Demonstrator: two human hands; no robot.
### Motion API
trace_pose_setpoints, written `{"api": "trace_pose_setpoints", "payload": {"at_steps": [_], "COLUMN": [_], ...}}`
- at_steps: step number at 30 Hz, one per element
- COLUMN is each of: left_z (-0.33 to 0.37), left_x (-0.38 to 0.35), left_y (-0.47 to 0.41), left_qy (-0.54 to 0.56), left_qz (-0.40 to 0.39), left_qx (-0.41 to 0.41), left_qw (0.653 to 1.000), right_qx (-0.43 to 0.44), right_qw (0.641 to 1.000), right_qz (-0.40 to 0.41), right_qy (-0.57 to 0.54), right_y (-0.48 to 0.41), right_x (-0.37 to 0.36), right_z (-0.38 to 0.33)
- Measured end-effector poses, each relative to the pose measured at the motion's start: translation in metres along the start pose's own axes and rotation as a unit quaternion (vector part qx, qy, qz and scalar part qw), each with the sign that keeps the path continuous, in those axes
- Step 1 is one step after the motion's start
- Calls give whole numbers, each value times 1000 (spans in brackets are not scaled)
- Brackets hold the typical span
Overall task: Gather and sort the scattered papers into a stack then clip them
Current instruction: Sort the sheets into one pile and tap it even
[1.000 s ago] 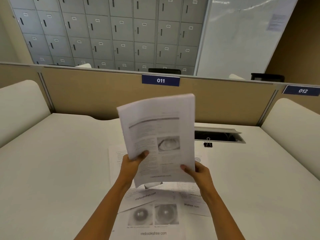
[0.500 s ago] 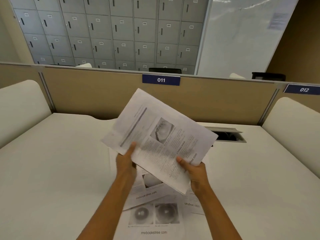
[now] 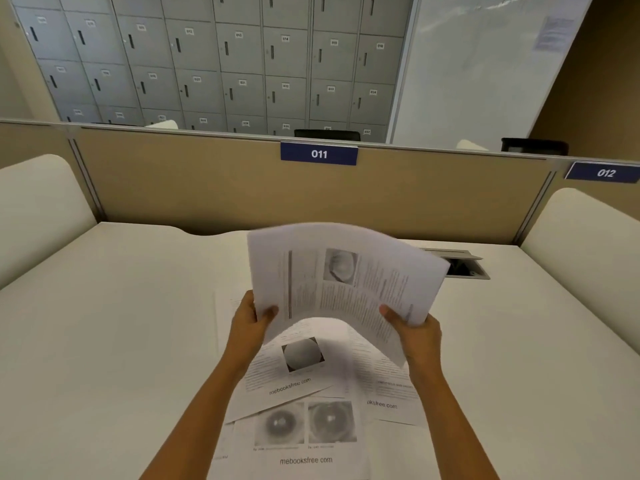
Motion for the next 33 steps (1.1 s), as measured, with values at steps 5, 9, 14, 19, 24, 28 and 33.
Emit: {"api": "trace_pose_setpoints", "payload": {"at_steps": [5, 9, 14, 19, 24, 28, 33], "left_z": [-22, -25, -9, -12, -16, -1, -4], "left_x": [-4, -1, 11, 25, 4, -56, -66], "left_y": [11, 6, -11, -31, -10, 38, 50], "left_qy": [-9, -23, -48, 30, 251, 234, 178], "left_qz": [-11, -7, 1, -30, 8, -38, 51], "left_qx": [27, 36, 27, 153, 276, 271, 224], "left_qw": [1000, 999, 998, 987, 928, 933, 957], "right_qx": [-43, -53, -63, -145, -276, -349, -363], "right_qw": [998, 997, 997, 987, 942, 915, 905], "right_qz": [-47, -48, -34, -29, 15, 57, 66], "right_qy": [19, 19, 6, -65, -192, -196, -213], "right_y": [16, 14, 0, -4, 33, 69, 85], "right_x": [-5, -6, 1, 6, -18, -50, -66], "right_z": [33, 36, 29, 35, 60, 80, 79]}}
Point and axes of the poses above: each hand's wrist, its own y-axis away from the middle knuckle, its own x-axis out of the back of the hand, z = x × y, the point moved 9 cm from there along -y, towards the middle knuckle, and after that the axes turned 11 degrees about z, right-handed, at the moved point
